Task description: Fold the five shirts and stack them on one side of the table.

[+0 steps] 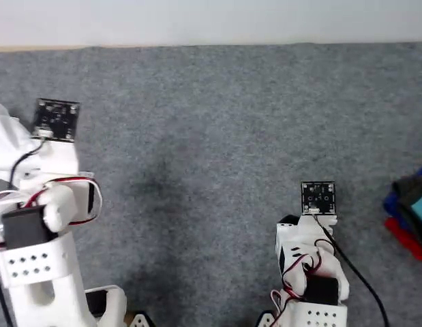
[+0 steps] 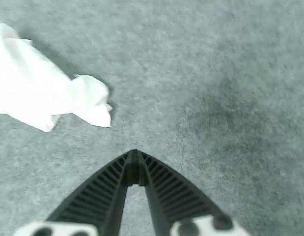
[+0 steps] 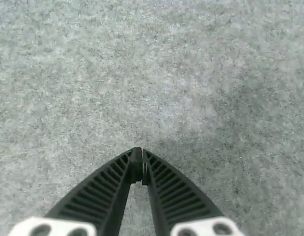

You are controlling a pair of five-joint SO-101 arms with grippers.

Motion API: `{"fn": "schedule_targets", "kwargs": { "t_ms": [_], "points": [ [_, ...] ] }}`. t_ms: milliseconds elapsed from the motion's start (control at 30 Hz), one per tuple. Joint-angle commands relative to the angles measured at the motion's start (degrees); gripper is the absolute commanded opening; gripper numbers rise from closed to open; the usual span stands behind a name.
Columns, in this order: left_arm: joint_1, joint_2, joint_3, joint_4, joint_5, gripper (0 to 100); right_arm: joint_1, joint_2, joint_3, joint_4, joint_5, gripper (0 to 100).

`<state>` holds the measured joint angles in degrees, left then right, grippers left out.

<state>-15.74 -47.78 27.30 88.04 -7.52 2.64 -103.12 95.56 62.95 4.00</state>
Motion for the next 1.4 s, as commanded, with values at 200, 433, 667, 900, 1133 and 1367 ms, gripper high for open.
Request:
{"fn": "schedule_targets", "kwargs": {
  "t_ms": [200, 433, 667, 900, 1133, 1367],
  "points": [
    [-0.88, -0.62, -7.16, 2.73, 0.62, 0, -0.22, 0.40, 0.88, -0.92, 0.00, 0.9],
    [-0.88, -0.53, -12.35, 4.57, 0.62, 0, -0.22, 0.40, 0.88, -0.92, 0.00, 0.9],
    [-0.79, 4.40, -15.25, 7.21, 0.62, 0, -0.22, 0.40, 0.88, -0.92, 0.00, 0.9],
    [-0.53, 13.36, -24.40, 10.02, 0.62, 0, -0.22, 0.40, 0.88, -0.92, 0.00, 0.9],
    [-0.97, 26.55, -30.90, 12.40, 0.62, 0, -0.22, 0.40, 0.88, -0.92, 0.00, 0.9],
    [-0.70, 30.15, -30.64, 11.69, 0.62, 0, -0.22, 0.40, 0.88, -0.92, 0.00, 0.9]
  ]
}}
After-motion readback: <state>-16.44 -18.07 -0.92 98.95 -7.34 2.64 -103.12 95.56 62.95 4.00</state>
